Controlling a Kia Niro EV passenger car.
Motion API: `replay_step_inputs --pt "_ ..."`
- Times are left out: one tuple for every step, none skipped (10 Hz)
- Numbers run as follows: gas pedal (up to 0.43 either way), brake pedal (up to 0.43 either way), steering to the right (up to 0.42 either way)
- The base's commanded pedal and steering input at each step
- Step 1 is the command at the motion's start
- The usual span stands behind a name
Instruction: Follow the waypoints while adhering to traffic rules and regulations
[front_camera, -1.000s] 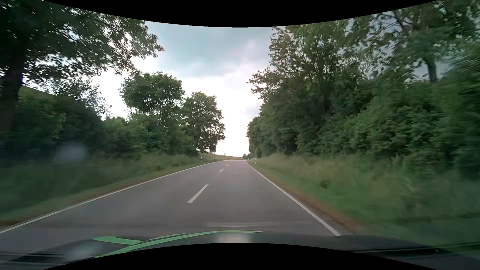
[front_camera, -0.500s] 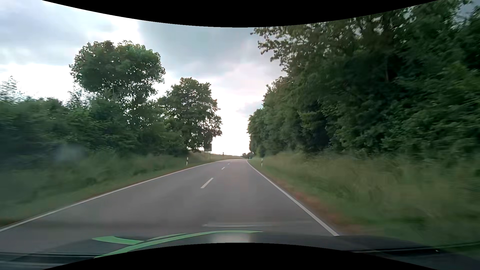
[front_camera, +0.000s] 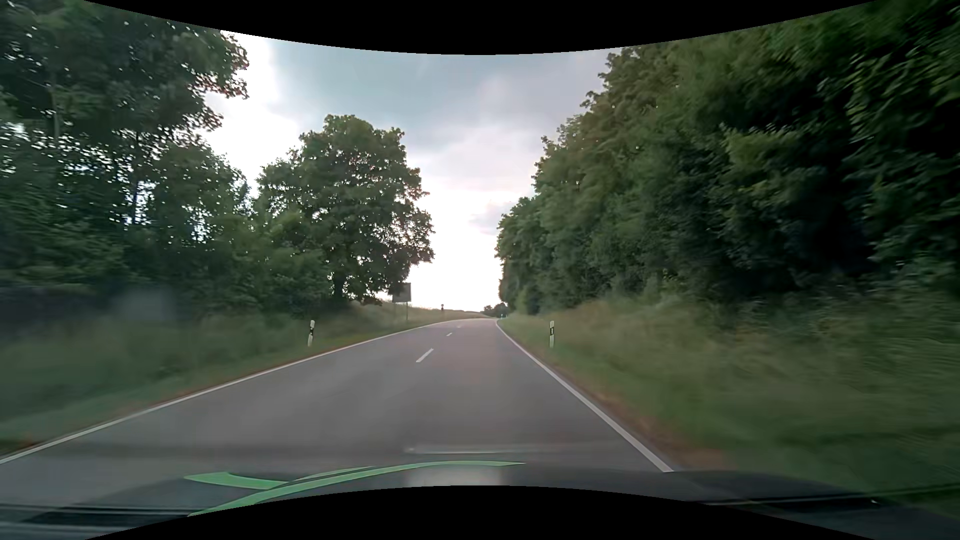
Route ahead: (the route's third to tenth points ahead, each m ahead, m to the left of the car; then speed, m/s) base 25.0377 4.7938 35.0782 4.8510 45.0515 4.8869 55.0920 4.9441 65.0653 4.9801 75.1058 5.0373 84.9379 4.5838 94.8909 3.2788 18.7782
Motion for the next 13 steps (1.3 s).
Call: replay_step_inputs --pt "0.118 0.0 0.001" --pt "0.118 0.0 0.001" --pt "0.11 0.0 0.001" --pt "0.11 0.0 0.001" --pt "0.11 0.0 0.001" --pt "0.11 0.0 0.001" --pt "0.098 0.0 0.001" --pt "0.098 0.0 0.001" --pt "0.098 0.0 0.001" --pt "0.098 0.0 0.001" --pt "0.098 0.0 0.001" --pt "0.098 0.0 0.001" --pt "0.098 0.0 0.002"
